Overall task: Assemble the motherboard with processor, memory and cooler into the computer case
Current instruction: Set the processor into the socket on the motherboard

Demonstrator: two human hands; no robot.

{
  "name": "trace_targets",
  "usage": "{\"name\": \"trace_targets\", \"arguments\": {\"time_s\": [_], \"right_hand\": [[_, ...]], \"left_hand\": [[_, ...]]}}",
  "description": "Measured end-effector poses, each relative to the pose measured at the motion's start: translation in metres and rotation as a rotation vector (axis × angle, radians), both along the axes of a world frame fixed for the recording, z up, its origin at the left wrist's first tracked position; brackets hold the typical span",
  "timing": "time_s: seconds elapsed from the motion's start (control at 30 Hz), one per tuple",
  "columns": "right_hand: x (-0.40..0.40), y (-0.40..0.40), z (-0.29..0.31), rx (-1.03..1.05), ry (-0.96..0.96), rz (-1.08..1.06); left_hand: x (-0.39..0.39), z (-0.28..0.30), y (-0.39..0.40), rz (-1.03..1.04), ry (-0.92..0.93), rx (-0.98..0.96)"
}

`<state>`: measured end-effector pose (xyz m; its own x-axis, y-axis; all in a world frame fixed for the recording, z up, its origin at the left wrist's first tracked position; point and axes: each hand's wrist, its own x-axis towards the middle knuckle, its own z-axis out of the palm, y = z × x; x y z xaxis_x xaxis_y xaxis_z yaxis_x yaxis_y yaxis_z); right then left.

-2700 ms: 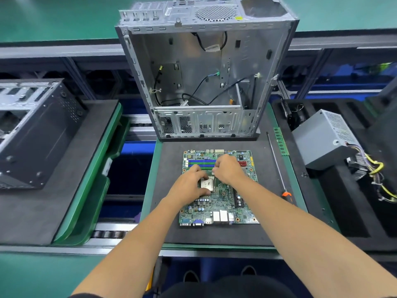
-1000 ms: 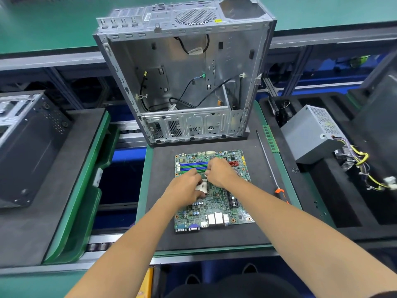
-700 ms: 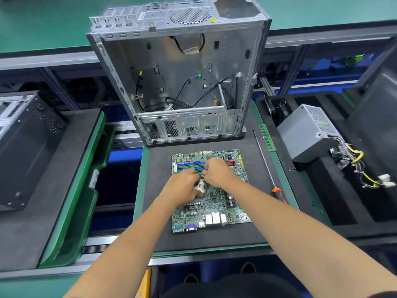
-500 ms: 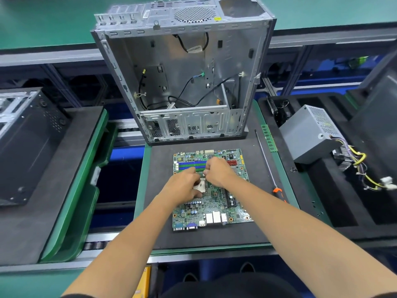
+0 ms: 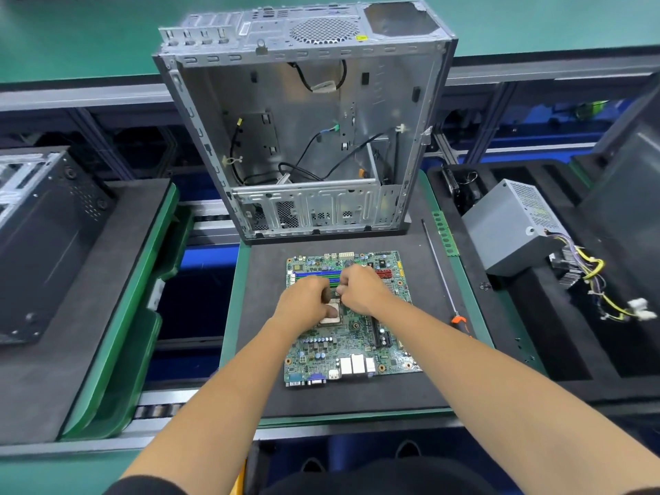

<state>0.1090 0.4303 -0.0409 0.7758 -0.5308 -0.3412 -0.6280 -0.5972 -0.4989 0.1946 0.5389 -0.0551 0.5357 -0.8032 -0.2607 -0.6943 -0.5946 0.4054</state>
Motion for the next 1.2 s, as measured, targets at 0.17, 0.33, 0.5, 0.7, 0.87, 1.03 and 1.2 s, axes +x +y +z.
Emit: {"name": "trace_targets", "arguments": {"time_s": [0.17, 0.33, 0.5, 0.7, 0.87, 1.03, 1.2], "right_hand": [[0.0, -0.001, -0.001, 0.002, 0.008, 0.01], [-0.01, -0.001, -0.003, 0.008, -0.023, 0.111], [-0.026, -0.001, 0.0, 0.055, -0.005, 0.234], [-0.027, -0.004, 0.009, 0.202, -0.029, 0.171], [-0.026, -0.009, 0.012, 0.3, -0.035, 0.123], [-0.016, -0.007, 0.012, 0.365, 0.068, 0.092], [-0.008, 0.006, 0.004, 0.204, 0.275, 0.117]], "left_hand": [[-0.004, 0.012, -0.025, 0.061, -0.035, 0.269], [0.01, 0.011, -0.03, 0.111, 0.052, 0.311], [0.01, 0.006, -0.024, 0.132, 0.048, 0.262], [0.004, 0.011, -0.022, 0.11, 0.032, 0.305], [0.002, 0.012, -0.021, 0.086, 0.014, 0.323], [0.006, 0.01, -0.018, 0.088, 0.084, 0.267], [0.016, 0.003, -0.011, 0.143, 0.316, 0.159]]}}
